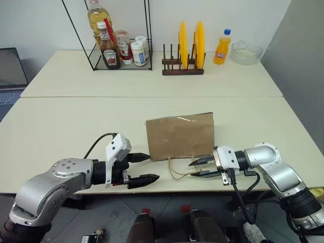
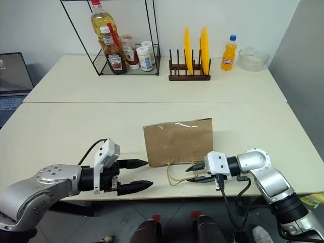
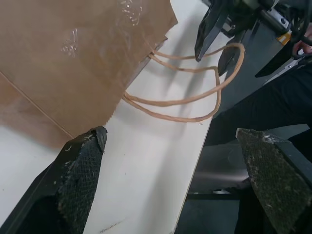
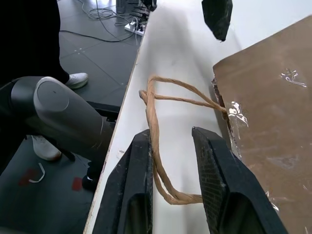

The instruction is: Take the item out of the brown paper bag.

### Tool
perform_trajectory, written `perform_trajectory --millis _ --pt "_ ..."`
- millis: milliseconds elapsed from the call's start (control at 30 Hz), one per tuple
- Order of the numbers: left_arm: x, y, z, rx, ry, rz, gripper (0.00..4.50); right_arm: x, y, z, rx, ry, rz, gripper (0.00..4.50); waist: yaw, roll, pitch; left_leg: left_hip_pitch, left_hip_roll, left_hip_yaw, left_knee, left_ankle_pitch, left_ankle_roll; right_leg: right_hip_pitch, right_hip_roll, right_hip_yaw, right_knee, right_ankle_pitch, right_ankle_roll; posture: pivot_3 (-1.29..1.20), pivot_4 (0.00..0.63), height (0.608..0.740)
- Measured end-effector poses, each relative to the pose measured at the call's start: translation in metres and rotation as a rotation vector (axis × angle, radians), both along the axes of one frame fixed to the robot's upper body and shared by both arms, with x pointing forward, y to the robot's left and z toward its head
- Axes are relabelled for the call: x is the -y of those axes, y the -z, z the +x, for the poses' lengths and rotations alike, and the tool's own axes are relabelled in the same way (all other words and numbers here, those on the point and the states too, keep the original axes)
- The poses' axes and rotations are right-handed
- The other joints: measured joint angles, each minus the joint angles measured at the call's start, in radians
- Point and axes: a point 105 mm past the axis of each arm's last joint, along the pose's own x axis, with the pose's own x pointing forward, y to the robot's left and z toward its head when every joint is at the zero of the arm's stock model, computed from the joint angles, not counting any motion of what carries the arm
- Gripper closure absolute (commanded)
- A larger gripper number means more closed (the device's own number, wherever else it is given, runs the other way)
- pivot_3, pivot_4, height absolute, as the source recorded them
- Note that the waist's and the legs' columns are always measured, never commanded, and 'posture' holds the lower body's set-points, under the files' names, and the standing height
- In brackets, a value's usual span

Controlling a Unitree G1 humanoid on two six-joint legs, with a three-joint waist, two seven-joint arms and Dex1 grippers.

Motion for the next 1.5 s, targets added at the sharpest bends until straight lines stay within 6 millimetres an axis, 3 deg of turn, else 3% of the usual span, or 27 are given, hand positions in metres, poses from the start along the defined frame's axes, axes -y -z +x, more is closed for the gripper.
perform_trajectory --millis 300,600,700,767,800,1033,1233,1333,1500 --pt "0.000 -0.001 0.001 0.005 0.001 0.001 0.00 0.003 0.002 -0.005 -0.145 0.012 -0.008 3.22 0.000 0.000 0.000 0.000 0.000 0.000 0.000 0.000 0.000 0.000 0.000 0.000 0.000 0.000 0.001 0.00 0.150 0.740" --pt "0.000 -0.001 0.001 0.004 0.000 0.001 0.00 -0.003 0.003 0.004 -0.131 0.063 0.021 3.22 0.000 0.000 0.000 0.000 0.000 0.000 0.000 0.000 0.000 0.000 0.000 0.000 0.000 -0.001 0.002 0.00 0.150 0.740" --pt "0.000 -0.001 0.001 0.003 0.000 0.002 0.00 -0.004 0.000 0.006 -0.121 0.063 0.022 3.77 0.000 0.000 0.000 0.000 0.000 0.000 0.000 0.000 0.000 0.000 0.000 0.000 0.000 -0.001 0.002 0.00 0.150 0.740" --pt "0.000 -0.001 0.001 0.002 0.000 0.002 0.00 -0.006 -0.001 0.007 -0.122 0.066 0.025 4.45 0.000 0.000 0.000 0.000 0.000 0.000 0.000 0.000 0.000 0.000 0.000 0.000 0.000 -0.001 0.002 0.00 0.150 0.740" --pt "0.000 -0.001 0.001 0.002 0.000 0.002 0.00 -0.007 -0.003 0.008 -0.119 0.065 0.027 4.49 0.000 0.000 0.000 0.000 0.000 0.000 0.000 0.000 0.000 0.000 0.000 0.000 0.000 -0.001 0.002 0.00 0.150 0.740" --pt "0.004 0.004 -0.002 -0.022 0.023 0.004 0.00 -0.009 -0.017 0.015 -0.123 0.080 0.054 4.49 0.000 0.000 0.000 0.000 0.000 0.000 0.000 0.000 0.000 0.000 0.000 0.000 0.000 -0.001 0.002 0.00 0.150 0.740" --pt "0.011 0.015 -0.005 -0.046 0.049 0.021 0.00 -0.011 -0.050 0.024 -0.099 0.124 0.111 4.49 0.000 0.000 0.000 0.000 0.000 0.000 0.000 0.000 0.000 0.000 0.000 0.000 0.000 -0.001 0.002 0.00 0.150 0.740" --pt "0.022 0.023 0.008 -0.047 0.013 -0.020 0.00 -0.017 -0.062 0.024 -0.094 0.127 0.140 4.49 0.001 0.000 0.000 -0.001 0.000 -0.001 0.000 0.000 0.000 0.000 0.000 0.000 -0.001 -0.001 0.002 0.00 0.150 0.740" --pt "0.033 0.030 0.021 -0.054 -0.009 -0.051 0.00 -0.021 -0.065 0.022 -0.125 0.139 0.159 4.49 0.001 0.000 0.000 -0.001 -0.001 -0.001 -0.001 0.000 0.000 0.000 0.000 0.000 -0.002 0.001 -0.002 0.00 0.150 0.740"
